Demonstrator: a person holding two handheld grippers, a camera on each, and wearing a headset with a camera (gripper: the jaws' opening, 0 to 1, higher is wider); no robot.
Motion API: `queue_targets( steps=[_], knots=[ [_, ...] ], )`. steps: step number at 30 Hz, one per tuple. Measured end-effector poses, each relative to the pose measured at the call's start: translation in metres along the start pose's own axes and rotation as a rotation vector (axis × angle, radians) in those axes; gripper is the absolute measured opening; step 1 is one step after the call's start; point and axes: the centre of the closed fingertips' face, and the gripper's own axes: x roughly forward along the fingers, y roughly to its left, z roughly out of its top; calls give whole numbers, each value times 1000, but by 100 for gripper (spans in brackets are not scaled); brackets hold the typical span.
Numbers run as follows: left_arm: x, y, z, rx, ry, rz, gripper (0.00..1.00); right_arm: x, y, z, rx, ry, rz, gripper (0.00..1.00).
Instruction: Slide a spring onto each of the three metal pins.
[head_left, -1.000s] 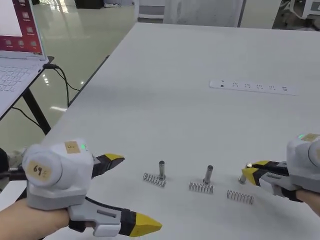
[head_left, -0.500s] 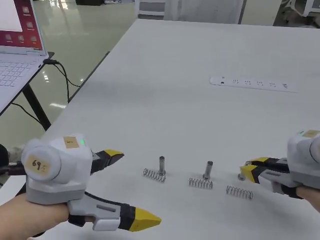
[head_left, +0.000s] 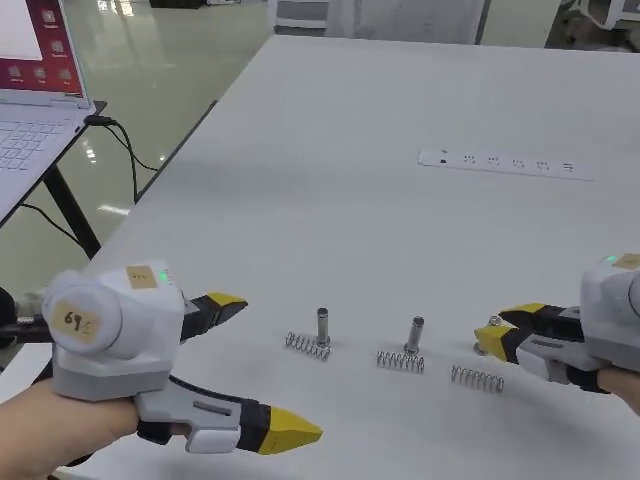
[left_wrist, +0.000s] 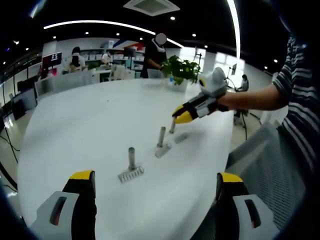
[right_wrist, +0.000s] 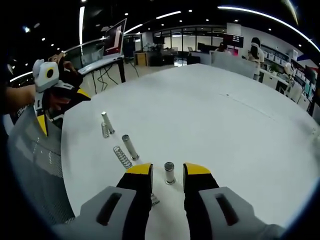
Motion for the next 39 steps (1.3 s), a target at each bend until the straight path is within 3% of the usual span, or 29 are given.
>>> queue_targets(
  steps=[10,11,24,32,39],
  knots=[
    [-2,2,0,-6,-3,5,98,-8,0,5,-46,-16,3,28],
    [-2,2,0,-6,-4,6,98,-10,1,1,-69,15,13,29],
    [-1,1,2,-2,-3,6,98,-21,7,-20,-393,127,28,33],
    [-2,0,2,-1,0,8,98,-22,8,-24,-437,148,38,32],
    [-3,1,-1,-3,8,10,98,-22,12,-30,-491,189,79,29]
  ],
)
